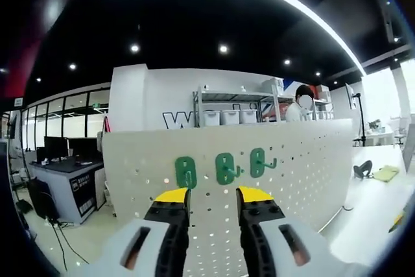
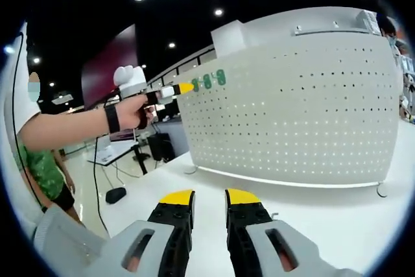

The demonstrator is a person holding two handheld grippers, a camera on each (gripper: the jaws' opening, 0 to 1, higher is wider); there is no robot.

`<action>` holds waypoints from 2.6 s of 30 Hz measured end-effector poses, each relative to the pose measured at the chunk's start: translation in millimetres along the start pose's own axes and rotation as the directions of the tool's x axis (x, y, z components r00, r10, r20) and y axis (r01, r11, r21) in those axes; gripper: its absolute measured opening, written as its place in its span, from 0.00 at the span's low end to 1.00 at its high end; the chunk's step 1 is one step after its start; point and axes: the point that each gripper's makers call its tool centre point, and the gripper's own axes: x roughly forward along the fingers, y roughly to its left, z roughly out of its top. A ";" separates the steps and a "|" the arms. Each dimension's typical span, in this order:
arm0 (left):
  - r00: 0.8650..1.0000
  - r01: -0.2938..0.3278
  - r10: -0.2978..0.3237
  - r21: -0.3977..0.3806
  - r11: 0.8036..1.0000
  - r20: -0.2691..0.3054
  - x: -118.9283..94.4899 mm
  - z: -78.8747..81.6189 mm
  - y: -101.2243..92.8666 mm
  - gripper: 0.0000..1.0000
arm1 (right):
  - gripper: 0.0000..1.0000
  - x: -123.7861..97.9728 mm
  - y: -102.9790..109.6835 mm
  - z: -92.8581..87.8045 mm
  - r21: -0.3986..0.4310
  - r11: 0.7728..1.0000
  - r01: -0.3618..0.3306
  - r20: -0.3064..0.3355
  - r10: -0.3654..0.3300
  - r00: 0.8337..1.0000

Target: Insert the hook assembly into the mounting plate slot until the hook locks in place.

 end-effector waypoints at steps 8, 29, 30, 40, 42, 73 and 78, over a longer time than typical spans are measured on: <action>0.998 0.046 -0.047 -0.014 0.999 -0.039 -19.7 -17.3 -23.8 0.32 | 0.18 2.9 3.6 -1.4 -0.004 1.000 -0.016 -0.009 0.016 1.000; 0.982 0.152 -0.158 -0.057 0.987 -0.106 -70.9 -48.2 -70.0 0.40 | 0.19 6.7 -6.0 -19.0 0.022 1.000 -0.022 -0.057 0.023 0.998; 0.981 0.154 -0.160 -0.061 0.986 -0.108 -73.0 -49.3 -71.5 0.41 | 0.19 7.7 -6.1 -20.9 0.022 1.000 -0.022 -0.060 0.023 0.998; 0.976 0.174 -0.182 -0.071 0.982 -0.123 -94.9 -58.1 -84.9 0.42 | 0.22 15.4 -12.4 -34.3 0.046 0.999 -0.006 -0.094 0.011 0.996; 0.974 0.184 -0.193 -0.082 0.980 -0.122 -96.7 -59.6 -86.9 0.44 | 0.23 16.9 -14.7 -36.7 0.051 0.999 -0.003 -0.103 0.009 0.995; 0.955 0.222 -0.234 -0.084 0.971 -0.184 -149.7 -77.6 -111.1 0.60 | 0.30 37.6 -61.5 -77.8 0.088 0.985 0.152 -0.230 -0.128 0.965; 0.954 0.215 -0.229 -0.088 0.973 -0.192 -156.0 -79.2 -106.7 0.60 | 0.31 43.5 -69.1 -86.5 0.092 0.981 0.173 -0.256 -0.144 0.956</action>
